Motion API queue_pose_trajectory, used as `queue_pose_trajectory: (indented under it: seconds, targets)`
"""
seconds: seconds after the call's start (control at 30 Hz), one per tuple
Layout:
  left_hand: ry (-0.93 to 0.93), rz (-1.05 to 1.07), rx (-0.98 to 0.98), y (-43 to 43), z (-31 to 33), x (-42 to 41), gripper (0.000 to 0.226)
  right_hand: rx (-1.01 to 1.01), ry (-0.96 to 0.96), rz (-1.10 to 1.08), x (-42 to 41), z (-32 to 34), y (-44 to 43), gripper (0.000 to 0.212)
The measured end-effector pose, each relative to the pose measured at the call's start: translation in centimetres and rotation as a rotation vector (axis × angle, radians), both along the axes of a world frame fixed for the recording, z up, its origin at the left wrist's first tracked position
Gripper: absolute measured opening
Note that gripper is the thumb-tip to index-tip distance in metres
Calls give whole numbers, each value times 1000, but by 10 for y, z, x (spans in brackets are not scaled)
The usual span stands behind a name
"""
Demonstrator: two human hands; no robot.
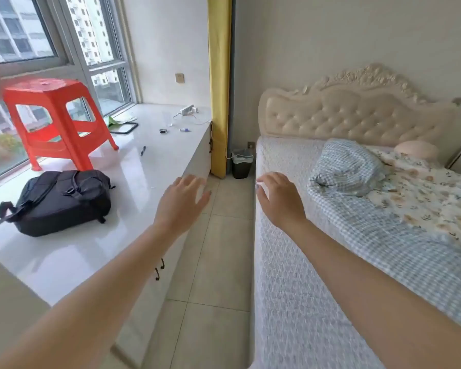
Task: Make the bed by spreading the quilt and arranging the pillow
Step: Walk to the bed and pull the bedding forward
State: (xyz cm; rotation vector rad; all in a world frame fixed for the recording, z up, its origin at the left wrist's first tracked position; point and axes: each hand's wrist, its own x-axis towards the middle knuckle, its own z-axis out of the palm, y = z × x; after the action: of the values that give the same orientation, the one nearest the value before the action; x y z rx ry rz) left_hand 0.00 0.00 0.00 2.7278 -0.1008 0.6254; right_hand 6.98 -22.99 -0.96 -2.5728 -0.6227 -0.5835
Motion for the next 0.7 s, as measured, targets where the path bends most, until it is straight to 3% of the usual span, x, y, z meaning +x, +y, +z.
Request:
queue_pose_trajectory:
  seconds: [0.3, 0.7]
  targets:
    - [193, 53, -89, 76, -85, 101, 31, 33, 302, -20, 100, -90, 66, 26]
    - [446, 39, -142, 98, -127, 354, 28, 67, 560, -113, 330, -138, 83, 27]
